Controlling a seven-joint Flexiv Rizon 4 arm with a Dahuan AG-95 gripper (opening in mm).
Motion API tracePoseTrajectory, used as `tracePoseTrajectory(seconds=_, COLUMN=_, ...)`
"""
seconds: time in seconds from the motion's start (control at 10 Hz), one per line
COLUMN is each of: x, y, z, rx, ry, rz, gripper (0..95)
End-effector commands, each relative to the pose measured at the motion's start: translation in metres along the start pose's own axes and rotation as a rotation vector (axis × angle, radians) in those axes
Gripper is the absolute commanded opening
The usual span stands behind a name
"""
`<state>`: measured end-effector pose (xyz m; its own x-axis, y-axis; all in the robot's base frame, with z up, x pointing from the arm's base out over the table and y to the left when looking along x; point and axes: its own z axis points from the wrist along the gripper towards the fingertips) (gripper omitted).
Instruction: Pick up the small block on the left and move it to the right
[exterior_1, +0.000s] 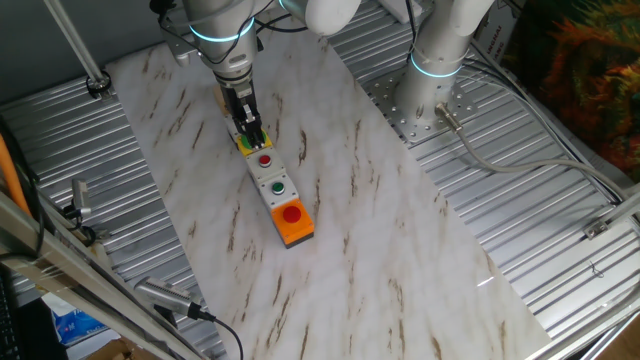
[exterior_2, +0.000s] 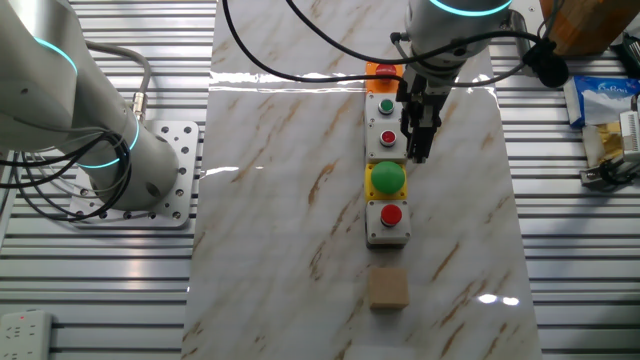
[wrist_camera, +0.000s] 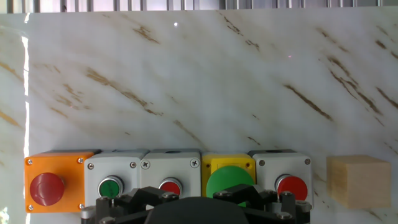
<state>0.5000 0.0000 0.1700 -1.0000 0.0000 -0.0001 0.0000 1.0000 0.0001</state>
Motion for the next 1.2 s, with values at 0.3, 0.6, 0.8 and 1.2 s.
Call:
tracePoseTrajectory(seconds=0.3, x=0.0004, y=0.0004, z=-0.0013, rx=0.019, ry=-0.017, rz=-0.075, gripper=0.0)
tracePoseTrajectory(seconds=0.6, x=0.0008, y=0.0011, z=-0.0031, rx=0.029, ry=-0.01, rz=-0.076, gripper=0.0)
tracePoseTrajectory(seconds=0.8, x=0.0008, y=0.0011, z=-0.0031, rx=0.029, ry=-0.01, rz=-0.077, gripper=0.0)
tracePoseTrajectory(seconds=1.2, x=0.0009, y=0.0011, z=-0.0032, rx=0.029, ry=-0.009, rz=-0.076, gripper=0.0)
